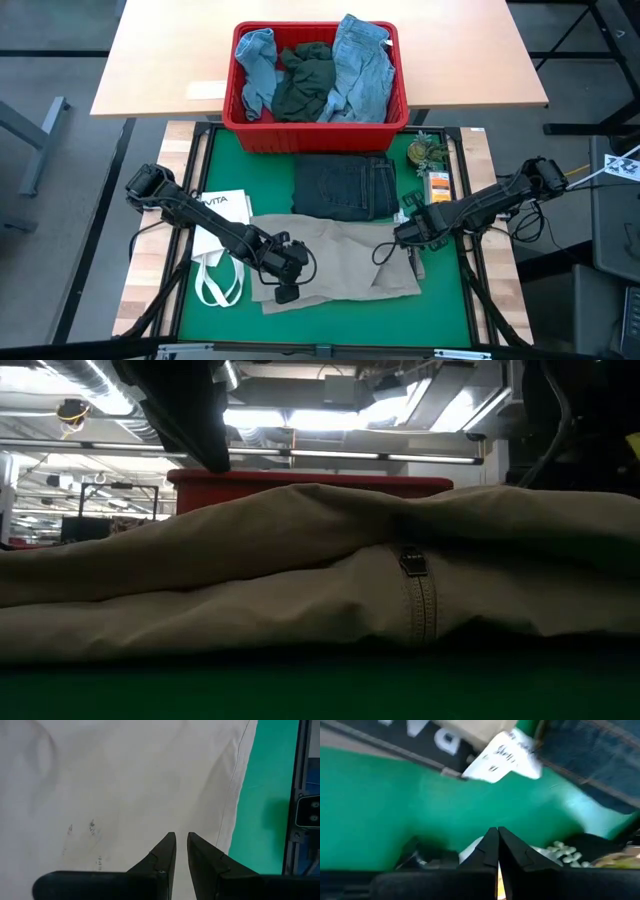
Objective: Fold laundry
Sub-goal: Fold the brown shorts
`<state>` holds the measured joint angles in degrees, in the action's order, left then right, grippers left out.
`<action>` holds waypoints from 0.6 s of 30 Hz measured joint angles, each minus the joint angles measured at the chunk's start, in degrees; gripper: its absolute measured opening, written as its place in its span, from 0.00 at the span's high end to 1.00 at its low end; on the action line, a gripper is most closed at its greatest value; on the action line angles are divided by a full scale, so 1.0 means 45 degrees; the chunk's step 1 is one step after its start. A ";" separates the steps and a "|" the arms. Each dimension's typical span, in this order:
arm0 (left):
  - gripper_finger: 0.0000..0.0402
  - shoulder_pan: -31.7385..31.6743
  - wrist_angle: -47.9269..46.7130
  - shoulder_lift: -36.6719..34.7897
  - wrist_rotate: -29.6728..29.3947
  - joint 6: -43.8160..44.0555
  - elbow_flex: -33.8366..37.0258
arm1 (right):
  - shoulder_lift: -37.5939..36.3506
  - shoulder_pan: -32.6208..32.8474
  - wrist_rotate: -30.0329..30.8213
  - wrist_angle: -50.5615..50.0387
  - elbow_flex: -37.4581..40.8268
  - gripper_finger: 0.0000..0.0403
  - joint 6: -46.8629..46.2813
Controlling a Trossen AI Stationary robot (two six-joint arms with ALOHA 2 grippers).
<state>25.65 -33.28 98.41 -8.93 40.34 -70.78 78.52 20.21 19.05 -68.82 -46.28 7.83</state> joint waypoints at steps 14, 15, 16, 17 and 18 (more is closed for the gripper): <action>0.89 0.1145 0.1046 0.0769 0.0963 0.1041 -0.0019 | 0.0000 0.0005 -0.1808 0.0714 -0.0733 0.99 -0.0023; 0.89 0.1265 0.1142 0.0819 0.1147 0.1049 -0.0019 | 0.0000 0.0005 -0.1803 0.0643 -0.0981 0.99 -0.0022; 0.89 0.1374 0.1253 0.0883 0.1224 0.1049 -0.0019 | 0.0000 0.0005 -0.1806 0.0648 -0.1232 0.99 -0.0025; 0.89 0.1477 0.1396 0.0920 0.1221 0.1049 -0.0019 | -0.0005 0.0005 -0.1814 0.0718 -0.1469 0.99 -0.0022; 0.89 0.1578 0.1530 0.0957 0.1133 0.1049 -0.0019 | -0.0005 0.0005 -0.1835 0.0866 -0.1661 0.98 -0.0026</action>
<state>32.75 -26.40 102.72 -3.83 45.06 -70.87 78.50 20.23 10.80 -64.93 -53.75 7.71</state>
